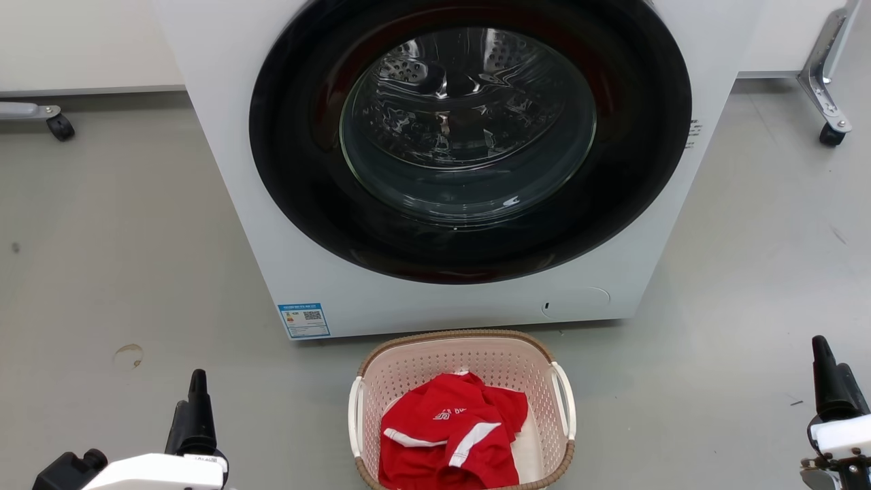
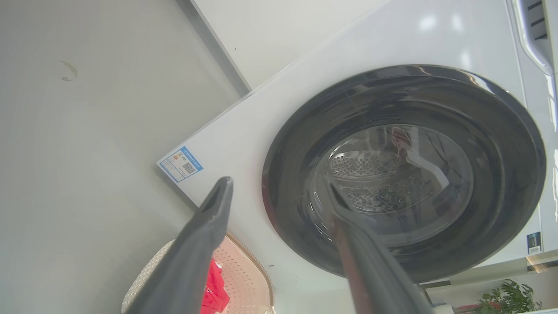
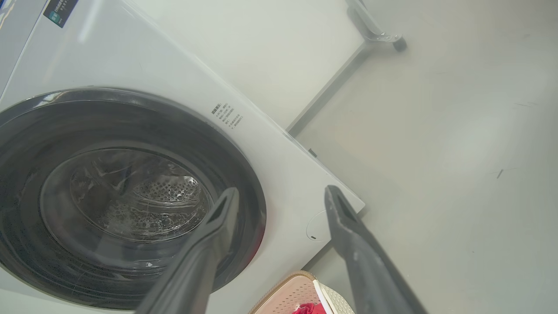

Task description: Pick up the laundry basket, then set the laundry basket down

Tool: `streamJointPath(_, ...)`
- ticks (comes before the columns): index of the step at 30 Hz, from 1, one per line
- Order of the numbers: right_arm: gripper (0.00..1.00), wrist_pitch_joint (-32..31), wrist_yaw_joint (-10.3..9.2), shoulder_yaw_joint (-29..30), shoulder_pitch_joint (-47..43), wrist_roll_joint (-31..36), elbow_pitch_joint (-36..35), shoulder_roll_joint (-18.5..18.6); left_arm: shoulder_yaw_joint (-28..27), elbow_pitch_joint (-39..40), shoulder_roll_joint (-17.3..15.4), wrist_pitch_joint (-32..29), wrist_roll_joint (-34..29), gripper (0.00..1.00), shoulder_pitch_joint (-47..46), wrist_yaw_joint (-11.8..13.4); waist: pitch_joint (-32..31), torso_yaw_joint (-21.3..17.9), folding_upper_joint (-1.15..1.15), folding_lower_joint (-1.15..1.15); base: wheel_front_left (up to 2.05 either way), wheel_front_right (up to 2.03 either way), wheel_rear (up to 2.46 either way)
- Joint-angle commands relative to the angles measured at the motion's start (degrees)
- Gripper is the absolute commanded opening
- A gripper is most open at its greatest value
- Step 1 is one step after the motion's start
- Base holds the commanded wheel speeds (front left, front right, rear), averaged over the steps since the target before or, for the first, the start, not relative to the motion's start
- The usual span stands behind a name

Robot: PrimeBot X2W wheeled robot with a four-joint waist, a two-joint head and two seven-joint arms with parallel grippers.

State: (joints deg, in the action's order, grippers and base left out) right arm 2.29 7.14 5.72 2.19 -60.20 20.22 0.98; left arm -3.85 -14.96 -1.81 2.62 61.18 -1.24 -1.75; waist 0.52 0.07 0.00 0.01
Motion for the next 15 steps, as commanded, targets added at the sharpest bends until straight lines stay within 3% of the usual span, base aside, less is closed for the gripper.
streamJointPath(1,1.0,0.9,0.18,-0.3,3.2,1.2,-1.1,1.3,-0.6,1.8,-0.9,0.6,-1.2,1.0,-0.7,0.2,0.0,0.0,0.0,-0.01,0.0,0.0,0.0)
streamJointPath(15,1.0,3.2,0.21,-0.8,3.7,9.6,-0.3,1.7,-0.3,2.4,-1.1,2.9,-9.9,1.0,0.0,1.7,-0.1,0.3,0.0,-0.01,0.0,0.0,0.0)
